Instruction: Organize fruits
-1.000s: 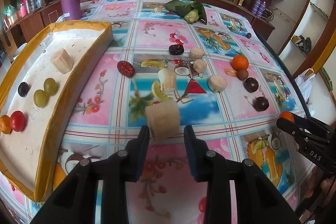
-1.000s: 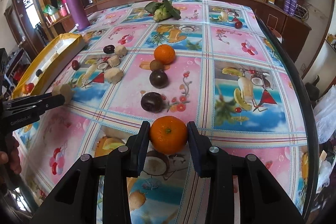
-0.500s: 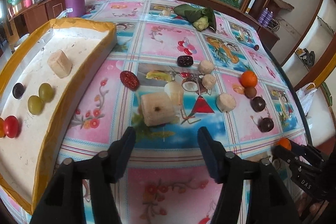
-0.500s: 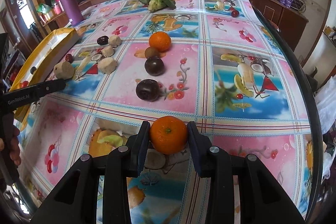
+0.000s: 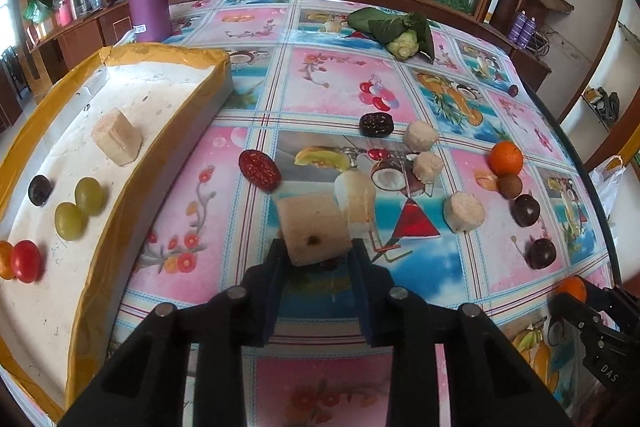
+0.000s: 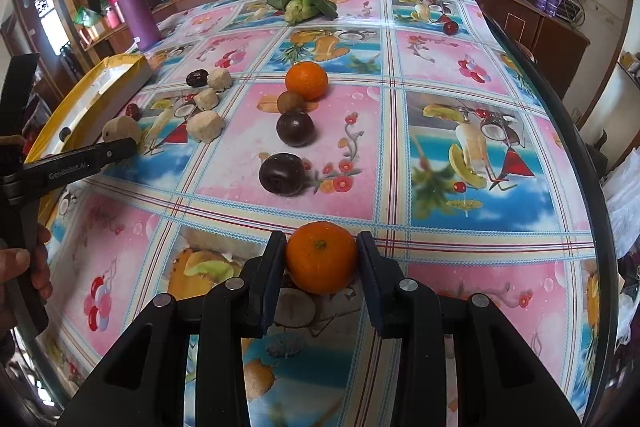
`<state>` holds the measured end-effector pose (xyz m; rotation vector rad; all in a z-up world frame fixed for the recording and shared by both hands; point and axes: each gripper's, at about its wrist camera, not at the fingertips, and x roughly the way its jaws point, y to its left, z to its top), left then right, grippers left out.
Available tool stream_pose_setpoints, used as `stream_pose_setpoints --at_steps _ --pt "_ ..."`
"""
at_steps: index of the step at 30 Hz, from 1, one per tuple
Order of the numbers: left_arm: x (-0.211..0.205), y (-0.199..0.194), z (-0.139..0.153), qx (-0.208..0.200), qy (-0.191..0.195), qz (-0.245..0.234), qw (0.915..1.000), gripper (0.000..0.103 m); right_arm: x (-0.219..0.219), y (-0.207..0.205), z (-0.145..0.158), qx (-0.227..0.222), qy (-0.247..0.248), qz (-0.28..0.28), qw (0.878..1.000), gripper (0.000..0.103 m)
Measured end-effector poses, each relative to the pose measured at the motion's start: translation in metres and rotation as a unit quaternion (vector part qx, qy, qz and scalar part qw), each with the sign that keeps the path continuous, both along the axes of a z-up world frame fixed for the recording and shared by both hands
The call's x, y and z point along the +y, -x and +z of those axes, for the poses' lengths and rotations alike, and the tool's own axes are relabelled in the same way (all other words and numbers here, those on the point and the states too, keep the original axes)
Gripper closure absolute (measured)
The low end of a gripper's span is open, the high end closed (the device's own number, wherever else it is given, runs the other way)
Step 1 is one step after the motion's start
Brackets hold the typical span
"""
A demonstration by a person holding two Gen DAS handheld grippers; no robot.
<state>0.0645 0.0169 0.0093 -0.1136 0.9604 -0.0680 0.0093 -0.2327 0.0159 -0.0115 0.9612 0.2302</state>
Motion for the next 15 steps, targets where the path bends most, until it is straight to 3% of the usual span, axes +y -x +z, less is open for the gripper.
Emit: stream_pose_setpoints --at_steps 8,15 --pt "-0.014 0.017 0.016 -0.012 0.004 -0.030 0.9995 0.069 0.004 0.003 0.002 -0.006 -0.006 0.014 1.000 0.068" --pt "-0.022 0.012 0.009 0.001 -0.014 -0.041 0.9991 0.069 0.011 0.001 0.002 0.000 0.000 0.028 1.000 0.068"
